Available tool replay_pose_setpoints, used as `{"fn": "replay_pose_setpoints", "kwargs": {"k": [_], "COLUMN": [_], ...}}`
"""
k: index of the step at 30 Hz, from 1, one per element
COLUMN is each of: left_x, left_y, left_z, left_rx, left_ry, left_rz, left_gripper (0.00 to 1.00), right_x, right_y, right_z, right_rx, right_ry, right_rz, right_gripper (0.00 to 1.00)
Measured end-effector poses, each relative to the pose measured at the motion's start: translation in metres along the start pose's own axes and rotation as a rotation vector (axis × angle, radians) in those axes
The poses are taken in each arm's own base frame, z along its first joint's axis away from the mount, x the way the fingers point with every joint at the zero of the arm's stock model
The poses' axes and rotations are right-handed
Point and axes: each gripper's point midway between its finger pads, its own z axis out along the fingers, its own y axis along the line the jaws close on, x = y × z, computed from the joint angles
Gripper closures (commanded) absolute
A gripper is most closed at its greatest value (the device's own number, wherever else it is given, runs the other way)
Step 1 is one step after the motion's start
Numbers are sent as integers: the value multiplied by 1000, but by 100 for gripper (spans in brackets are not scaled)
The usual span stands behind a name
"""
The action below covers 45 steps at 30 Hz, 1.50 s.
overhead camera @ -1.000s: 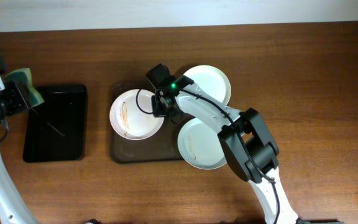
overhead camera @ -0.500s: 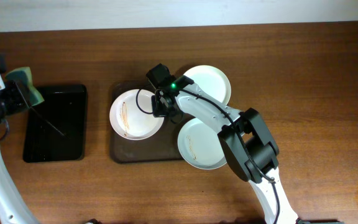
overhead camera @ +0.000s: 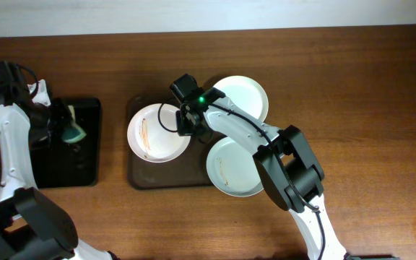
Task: Clean dirty plates on tray and stack at the side
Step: 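Lift the green sponge with the left gripper toward the plates, then scrub the left white plate with the sponge while the right gripper holds it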
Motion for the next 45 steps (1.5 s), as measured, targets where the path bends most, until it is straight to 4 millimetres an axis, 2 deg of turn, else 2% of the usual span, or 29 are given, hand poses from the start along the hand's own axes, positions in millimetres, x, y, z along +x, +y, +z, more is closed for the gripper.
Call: {"fn": "replay_pose_setpoints", "kwargs": {"k": [2,3,4,5,6,7,8,9,11,13,17,19,21,23,26,28,30,35,38,40,42,44,45], "left_x": [5,2,5,6,13,18,40,49,62,65,59,51,51,64,103,114,111,52,39,50,95,117,120], "left_y": [-35,-65,-85,-116,-137,-161,-191,-194,-186,-170,-146,-135,-126,-126,-159,-169,-166,-157,-143,-137,-123,-122,-126], "left_z": [3,8,11,18,23,30,54,67,105,122,144,145,149,148,145,146,148,158,155,152,141,135,136], "left_rx": [94,139,165,202,223,246,267,245,163,81,-55,-137,-187,-194,22,93,59,-190,-300,-311,-311,-268,-233], "left_ry": [15,-10,-15,-41,-38,-40,22,55,136,168,168,137,143,196,331,363,347,85,16,60,275,386,401], "left_rz": [93,174,224,310,361,419,497,509,498,471,463,470,474,492,606,662,682,612,470,416,419,441,459], "left_gripper": [99,100,99,100,100,100,100,99,99,100,100,100,99,100,100,99,99,100,100,100,99,99,100], "right_x": [0,-1,0,0,0,1,1,1,1,2,2,2,2,2,2,2,2,1,1,1,2,2,2], "right_y": [1,1,1,0,-1,0,0,0,0,0,0,0,0,1,1,1,1,0,1,1,1,1,1], "right_z": [-1,-1,-1,-1,-1,-1,-1,-2,-2,-2,-1,-1,-1,-1,-1,-2,-2,-1,-2,-2,-2,-2,-2], "right_rx": [-28,-53,-66,-85,-90,-98,-99,-100,-101,-103,-103,-103,-103,-106,-106,-107,-107,-107,-108,-110,-113,-114,-114], "right_ry": [14,26,34,48,52,57,59,62,62,64,65,65,65,65,65,65,65,62,61,63,68,68,68], "right_rz": [8,6,4,9,11,13,14,13,13,13,13,11,11,9,8,6,5,5,5,4,0,-3,-3], "right_gripper": [96,96,96,96,96,96,96,96,96,96,96,96,96,96,96,96,96,96,96,96,96,96,96]}}
